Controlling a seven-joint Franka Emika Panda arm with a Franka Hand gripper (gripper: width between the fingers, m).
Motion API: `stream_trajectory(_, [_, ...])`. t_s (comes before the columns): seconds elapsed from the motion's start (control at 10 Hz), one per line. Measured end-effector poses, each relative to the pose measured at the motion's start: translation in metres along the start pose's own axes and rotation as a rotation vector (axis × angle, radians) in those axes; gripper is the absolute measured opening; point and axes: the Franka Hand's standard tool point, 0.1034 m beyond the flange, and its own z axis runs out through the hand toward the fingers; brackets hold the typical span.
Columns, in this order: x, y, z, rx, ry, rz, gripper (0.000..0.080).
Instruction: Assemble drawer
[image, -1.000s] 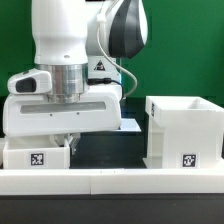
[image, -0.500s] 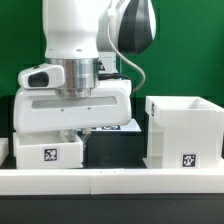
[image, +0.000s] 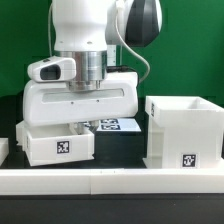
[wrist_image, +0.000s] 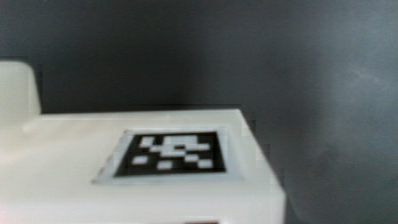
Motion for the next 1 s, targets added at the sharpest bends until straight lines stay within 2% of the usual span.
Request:
stream_trajectory(0.1, [-0.001,0.001,0.001,-0.001,-0.001,-0.076,0.0041])
stream_trajectory(0.2, [-0.005,0.011,0.007,-0.021,0.015,-0.270,0.0041])
stream_trajectory(0.3, [-0.005,0.014,0.009,-0.045,0.027,-0.372,0.0041])
stream_trajectory(0.5, [-0.007,0.011,0.013,-0.056,0.000,-0.641,0.0041])
stream_trajectory(0.8, [-0.010,0.015,0.015,-0.064,-0.019,-0.837,0.0041])
stream_trajectory(1.0, [-0.008,0.012,0.015,-0.083,-0.032,-1.007,0.0041])
